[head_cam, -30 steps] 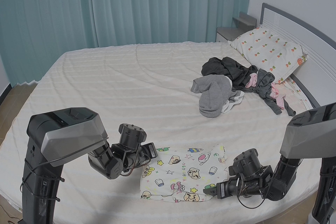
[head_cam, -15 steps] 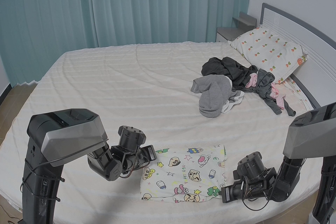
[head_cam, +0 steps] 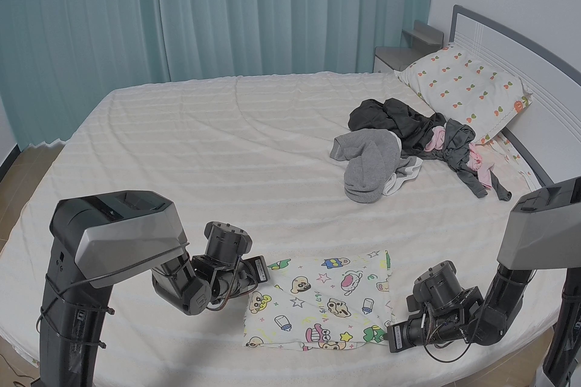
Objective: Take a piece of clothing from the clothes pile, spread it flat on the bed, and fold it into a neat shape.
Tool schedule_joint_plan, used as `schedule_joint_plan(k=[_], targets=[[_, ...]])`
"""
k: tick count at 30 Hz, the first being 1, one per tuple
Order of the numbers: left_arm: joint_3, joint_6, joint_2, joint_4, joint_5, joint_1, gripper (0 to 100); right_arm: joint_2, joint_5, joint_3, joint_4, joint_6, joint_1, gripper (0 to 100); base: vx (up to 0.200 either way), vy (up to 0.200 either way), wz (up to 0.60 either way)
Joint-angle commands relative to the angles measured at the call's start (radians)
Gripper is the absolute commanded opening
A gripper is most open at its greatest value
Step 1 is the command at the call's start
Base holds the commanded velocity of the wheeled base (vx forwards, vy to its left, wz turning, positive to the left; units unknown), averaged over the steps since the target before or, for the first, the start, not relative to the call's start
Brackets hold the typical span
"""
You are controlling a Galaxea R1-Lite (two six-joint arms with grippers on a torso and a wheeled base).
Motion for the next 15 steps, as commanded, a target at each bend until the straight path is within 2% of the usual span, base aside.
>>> schedule_joint_plan(k=[1,6,7,11,15], targets=[[0.002,-0.001,0.002,0.0,0.001,0.0,0,0.0,-0.004,0.004,0.004,-0.004,0.005,100,0.0,0.0,0.0],[0.019,-0.009,-0.001,-0.002,0.001,0.0,0,-0.054,-0.005,0.007,0.001,-0.007,-0.011,100,0.0,0.0,0.0],[0.02,-0.009,-0.003,-0.002,-0.001,0.0,100,-0.061,-0.005,0.006,0.001,-0.005,-0.014,100,0.0,0.0,0.0],[0.022,-0.009,-0.003,-0.002,-0.001,0.0,100,-0.104,-0.015,0.009,0.002,-0.005,-0.017,100,0.0,0.0,0.0],[0.034,-0.009,-0.004,-0.022,0.001,0.015,100,-0.123,-0.022,-0.046,0.004,-0.005,-0.061,100,0.0,0.0,0.0]])
